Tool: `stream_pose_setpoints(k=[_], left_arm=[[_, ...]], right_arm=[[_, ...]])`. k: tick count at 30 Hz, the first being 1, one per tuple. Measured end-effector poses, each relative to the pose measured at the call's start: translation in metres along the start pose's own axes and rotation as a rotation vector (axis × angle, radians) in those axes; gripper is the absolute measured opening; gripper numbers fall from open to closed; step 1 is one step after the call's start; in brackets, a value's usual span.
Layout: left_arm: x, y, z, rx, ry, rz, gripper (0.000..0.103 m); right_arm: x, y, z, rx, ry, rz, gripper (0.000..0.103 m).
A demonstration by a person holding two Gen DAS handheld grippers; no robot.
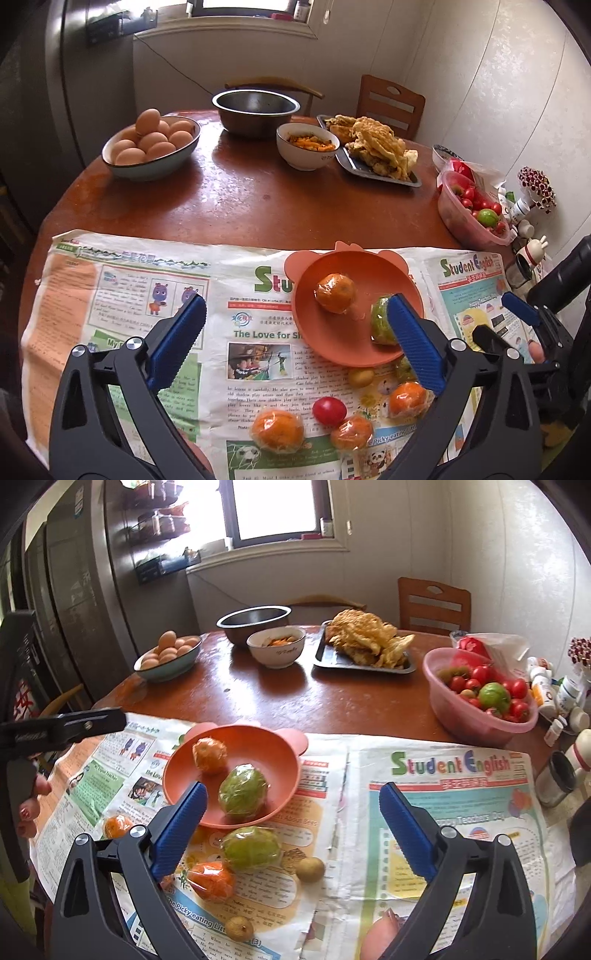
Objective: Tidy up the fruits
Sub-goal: 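Withdraw both open tools from the plate back over the loose fruits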
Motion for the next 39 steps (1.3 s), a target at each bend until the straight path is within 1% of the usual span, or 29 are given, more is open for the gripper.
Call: stream_pose_setpoints(k=[5,14,20,26,32,39], left_arm=[[-0.002,0.006,-0.013,0.023,-0.014,0.009,0.094],[-0.005,0.018,-0.028,0.037,-0.023,0.018,0.094],[-0.007,0.031,-0.036,0.039,-0.036,0.030,0.094],[-0.012,0.047,-0.041,0.037,-0.057,0.035,0.094],[-0.018,0.070,-0.038,0.002,-0.068,0.042,0.094],[-0.023,0.094,-0.029,-0.047,-0.082,0.045,0.094]], right_arm=[[0.006,-0.004,-0.012,0.025,0.020,0.010,0.096],[0.004,-0.003,-0.030,0.051,0.022,0.006,0.099],[-0.005,0.004,-0.035,0.050,0.010,-0.001,0.099],[-0.017,0.019,-0.036,0.033,-0.012,-0.013,0.099],[-0.029,0.039,-0.031,-0.005,-0.028,-0.028,0.099],[-0.042,0.053,-0.024,-0.042,-0.045,-0.048,0.099]])
Point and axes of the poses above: each gripper's, at about its wrist camera, not at the fingertips, and z roughly the way its jaws point, x to its right, y to its underside, the point moved 7 cm from there along z, roughly the way its jaws point, and after that the axes turned 6 degrees about -z, right-handed, at the moved point
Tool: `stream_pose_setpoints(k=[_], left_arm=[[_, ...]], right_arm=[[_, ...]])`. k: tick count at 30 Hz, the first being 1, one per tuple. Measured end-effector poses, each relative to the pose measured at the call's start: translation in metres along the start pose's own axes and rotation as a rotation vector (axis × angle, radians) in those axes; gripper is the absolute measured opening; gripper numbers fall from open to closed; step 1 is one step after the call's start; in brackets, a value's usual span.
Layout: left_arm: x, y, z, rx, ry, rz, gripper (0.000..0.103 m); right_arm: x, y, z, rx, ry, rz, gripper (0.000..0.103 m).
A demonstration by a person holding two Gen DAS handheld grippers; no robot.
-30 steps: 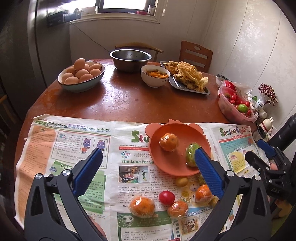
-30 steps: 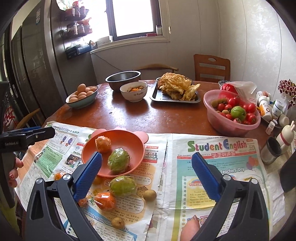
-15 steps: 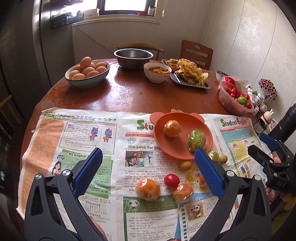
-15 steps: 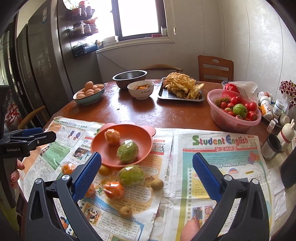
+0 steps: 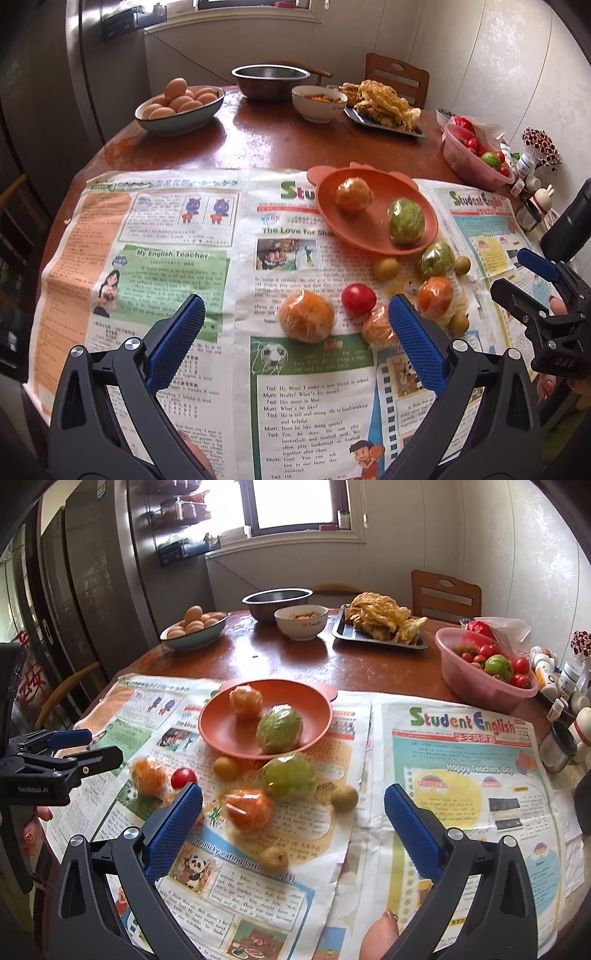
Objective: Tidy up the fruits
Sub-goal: 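Withdraw both open tools from the plate back over the loose fruits, then grasp a large wrapped orange with the left tool while the right tool grasps another wrapped orange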
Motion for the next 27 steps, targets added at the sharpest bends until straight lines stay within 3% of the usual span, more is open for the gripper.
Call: stream_pose_setpoints(k=[23,27], left_arm=[[-0.018,0.036,0.021,-0.067,-0.018,0.002,0.093],[-0.017,0.035,0.025,-0.073,-0.007,0.002,0.089]], right_arm=[[-0.023,0.024,0.029,-0.085,-0.012,-0.027,0.098],[-0.024,0.027,0.038,-0.101,-0.023,-0.026,0.097]])
Point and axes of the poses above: each gripper's, at about its wrist camera, not at the fingertips, and z roughly the way its jaws point, x to its right, y to its underside, the point moved 7 cm from there along z, roughly the way its jaws point, and after that the axes turned 6 degrees about -z, right-handed, at the moved point
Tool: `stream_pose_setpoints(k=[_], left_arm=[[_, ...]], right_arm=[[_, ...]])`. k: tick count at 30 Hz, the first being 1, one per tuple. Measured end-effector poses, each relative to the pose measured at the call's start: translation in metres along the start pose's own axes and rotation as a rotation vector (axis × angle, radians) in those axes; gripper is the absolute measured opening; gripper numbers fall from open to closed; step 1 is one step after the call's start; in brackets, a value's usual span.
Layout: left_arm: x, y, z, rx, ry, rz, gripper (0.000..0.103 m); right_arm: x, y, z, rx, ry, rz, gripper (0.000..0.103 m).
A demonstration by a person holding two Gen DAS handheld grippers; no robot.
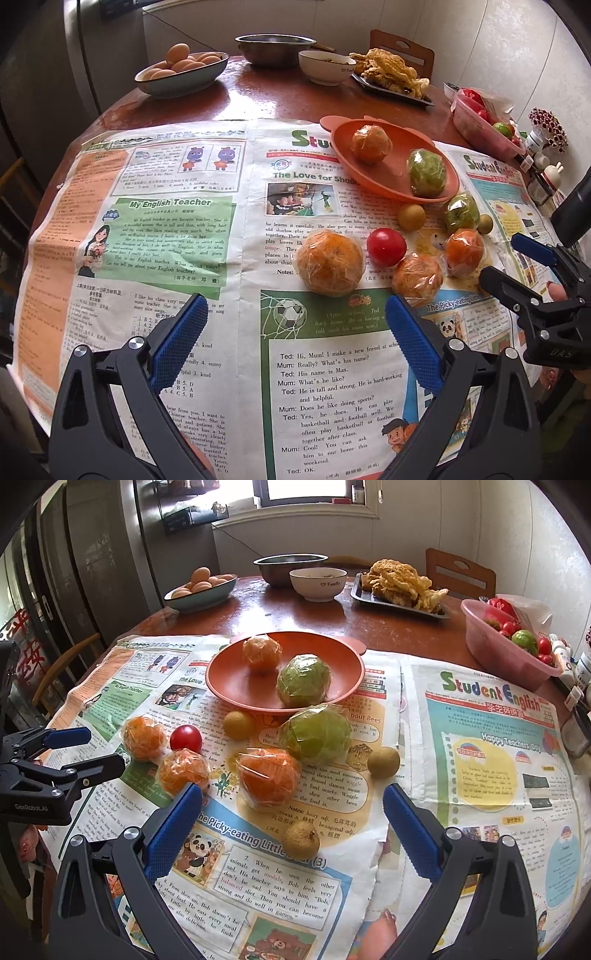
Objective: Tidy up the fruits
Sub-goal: 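Grasp a large wrapped orange with the left tool while the right tool grasps another wrapped orange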
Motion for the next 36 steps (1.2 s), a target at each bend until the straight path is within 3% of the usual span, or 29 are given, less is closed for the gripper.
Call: stream_pose_setpoints(k=[1,2,4,6,11,20,36], left_arm=[[0.000,0.000,0.001,-0.001,0.003,0.000,0.088],[0.000,-0.001,0.001,-0.001,0.007,0.002,0.086],[0.001,-0.001,0.002,-0.004,0.015,0.004,0.083],[0.003,-0.003,0.003,-0.003,0.026,0.005,0.079],[0.009,-0.005,0.006,-0.008,0.047,0.018,0.067],[0.017,-0.009,0.012,-0.017,0.078,0.036,0.055],[0.028,-0.011,0.028,-0.048,0.107,0.055,0.037]], right_arm=[[-0.001,0.000,0.002,-0.004,-0.005,-0.002,0.094],[-0.001,0.000,0.003,-0.007,-0.005,-0.003,0.084],[-0.002,0.000,0.008,-0.020,-0.011,-0.009,0.072],[-0.003,0.001,0.012,-0.033,-0.014,-0.009,0.071],[-0.007,0.001,0.018,-0.047,-0.040,-0.015,0.051],[-0.015,-0.001,0.029,-0.060,-0.063,-0.028,0.039],[-0.015,0.000,0.024,-0.043,-0.081,-0.033,0.037]])
Point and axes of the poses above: each gripper's, at about its wrist camera, not at the fingertips, and z roughly the way its jaws point, x to its right, y to its underside, the point moved 7 cm from there along z, roughly the way its jaws point, and after that the axes turned 6 degrees about -z, right-handed, at the moved point
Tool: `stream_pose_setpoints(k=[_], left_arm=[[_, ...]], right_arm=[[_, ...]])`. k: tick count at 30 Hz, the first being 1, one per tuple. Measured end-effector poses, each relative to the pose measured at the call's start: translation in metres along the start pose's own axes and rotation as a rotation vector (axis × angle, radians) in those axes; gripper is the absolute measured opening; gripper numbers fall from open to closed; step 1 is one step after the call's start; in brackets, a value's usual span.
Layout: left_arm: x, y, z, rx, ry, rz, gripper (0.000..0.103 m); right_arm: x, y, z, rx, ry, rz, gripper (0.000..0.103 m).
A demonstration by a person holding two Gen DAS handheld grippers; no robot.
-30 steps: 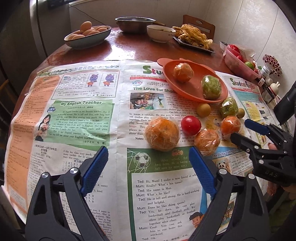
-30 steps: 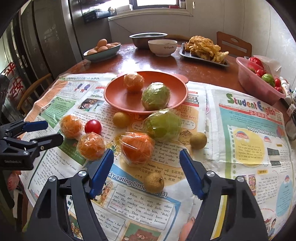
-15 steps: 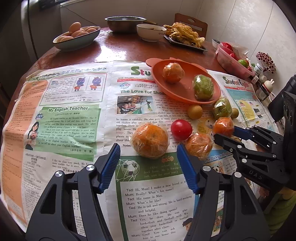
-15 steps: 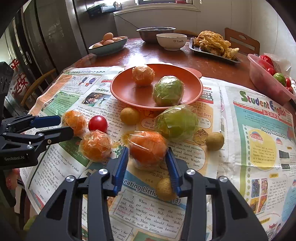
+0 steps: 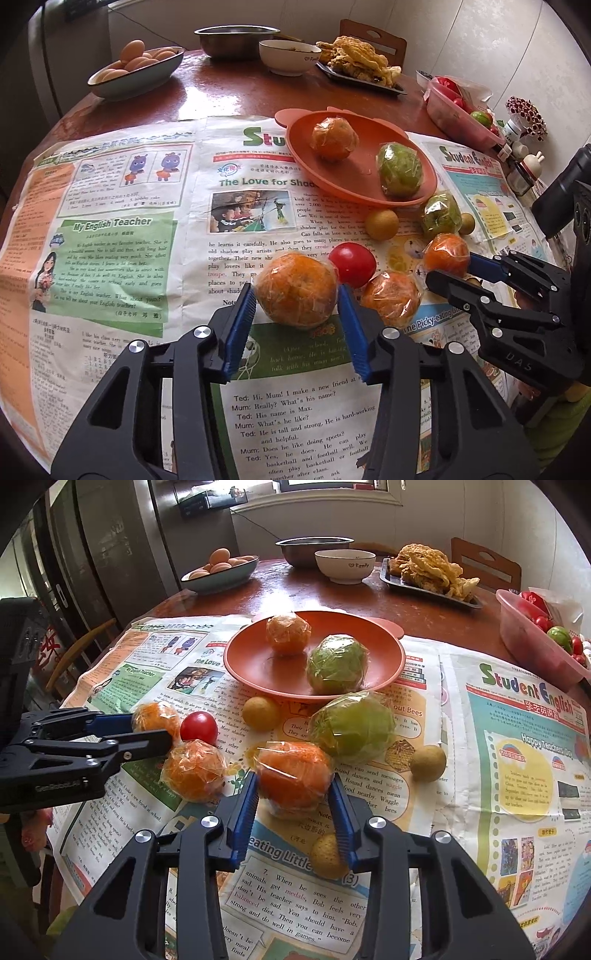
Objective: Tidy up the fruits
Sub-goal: 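Grasp a large wrapped orange with the left tool while the right tool grasps another wrapped orange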
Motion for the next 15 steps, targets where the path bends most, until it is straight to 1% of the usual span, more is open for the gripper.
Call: stream_pose_setpoints(k=[5,10,15], left_arm=[[0.000,0.000,0.003,-0.006,0.008,-0.007,0.035],[-0.001,-0.002,0.001,-0.011,0.002,-0.013,0.035],[-0.001,-0.008,-0.007,0.006,0.001,-0.014,0.035]], right_arm=[[0.001,-0.001,-0.006,0.014,-0.007,0.003,0.037],[0.000,-0.005,-0.014,0.029,-0.017,-0.003,0.037],[-0.001,-0.012,-0.023,0.050,-0.029,-0.012,0.037]])
Point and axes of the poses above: each gripper's, at about its wrist camera, not at the fingertips, and z roughly the way its jaws point, x to its right, y to its underside, the point moved 7 cm from there along z, roughly the way its jaws point, and after that the axes turned 6 degrees about -z, right-handed, at the moved point
